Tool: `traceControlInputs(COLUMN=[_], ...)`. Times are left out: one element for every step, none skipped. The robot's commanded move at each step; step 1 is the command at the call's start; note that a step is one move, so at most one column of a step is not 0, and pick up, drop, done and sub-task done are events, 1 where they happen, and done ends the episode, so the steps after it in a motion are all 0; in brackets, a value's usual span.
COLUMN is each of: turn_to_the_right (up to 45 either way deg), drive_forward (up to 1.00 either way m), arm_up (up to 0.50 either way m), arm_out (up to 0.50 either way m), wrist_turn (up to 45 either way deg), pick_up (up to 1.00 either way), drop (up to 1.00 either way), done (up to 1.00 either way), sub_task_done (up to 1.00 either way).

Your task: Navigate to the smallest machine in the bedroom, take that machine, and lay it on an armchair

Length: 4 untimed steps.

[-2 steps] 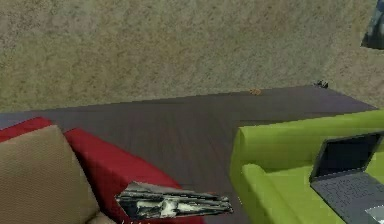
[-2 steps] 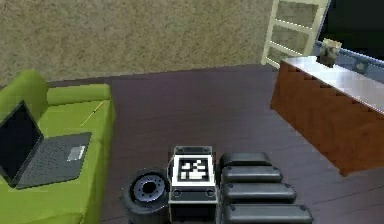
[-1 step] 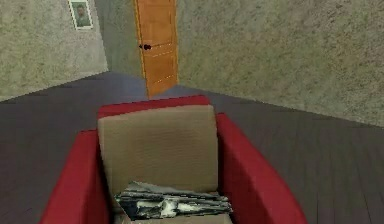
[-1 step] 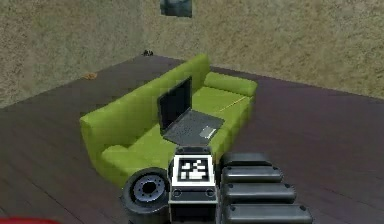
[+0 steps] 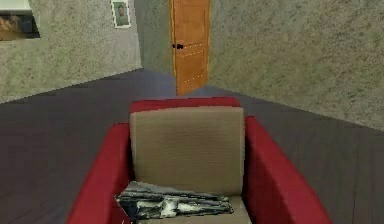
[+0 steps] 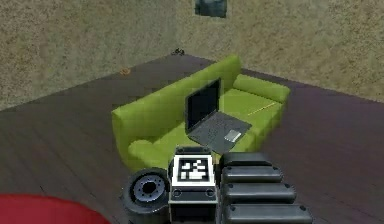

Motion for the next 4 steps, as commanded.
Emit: traceControlInputs(turn_to_the_right=[45.0, 9.0, -45.0, -45.0], drive_forward=[0.0, 0.0, 0.0, 0.0], arm_up=[0.0, 0.0, 0.0, 0.0], arm_out=[0.0, 0.0, 0.0, 0.0], wrist_turn=[0.0, 0.0, 0.0, 0.0], pick_up=[0.0, 0.0, 0.0, 0.0], drop=[0.0, 0.0, 0.0, 0.0], done=[0.0, 0.0, 0.0, 0.0], sub_task_done=[0.0, 0.0, 0.0, 0.0])
